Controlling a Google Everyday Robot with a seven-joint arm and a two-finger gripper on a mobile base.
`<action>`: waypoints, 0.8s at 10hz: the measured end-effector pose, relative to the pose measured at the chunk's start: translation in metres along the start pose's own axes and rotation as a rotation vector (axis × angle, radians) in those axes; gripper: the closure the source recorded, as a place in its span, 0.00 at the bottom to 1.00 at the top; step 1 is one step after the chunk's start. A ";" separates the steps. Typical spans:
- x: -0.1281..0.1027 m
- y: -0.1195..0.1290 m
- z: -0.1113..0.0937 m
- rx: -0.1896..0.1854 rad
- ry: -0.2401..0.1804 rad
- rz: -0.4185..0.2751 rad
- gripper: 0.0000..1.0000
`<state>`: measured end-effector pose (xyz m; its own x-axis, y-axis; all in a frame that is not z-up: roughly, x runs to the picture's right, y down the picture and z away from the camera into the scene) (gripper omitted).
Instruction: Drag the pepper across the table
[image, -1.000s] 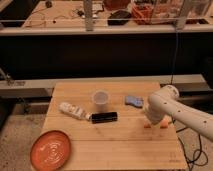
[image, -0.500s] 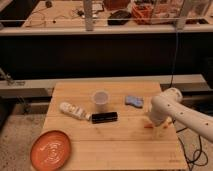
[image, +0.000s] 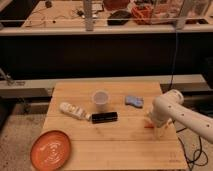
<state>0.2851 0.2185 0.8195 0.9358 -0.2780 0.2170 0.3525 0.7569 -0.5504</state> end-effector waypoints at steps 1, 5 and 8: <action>0.002 0.002 0.003 -0.001 0.003 -0.001 0.22; 0.005 0.004 0.006 0.000 0.010 -0.001 0.36; -0.003 0.006 0.008 0.002 0.007 0.018 0.66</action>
<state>0.2843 0.2283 0.8224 0.9420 -0.2685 0.2012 0.3355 0.7628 -0.5528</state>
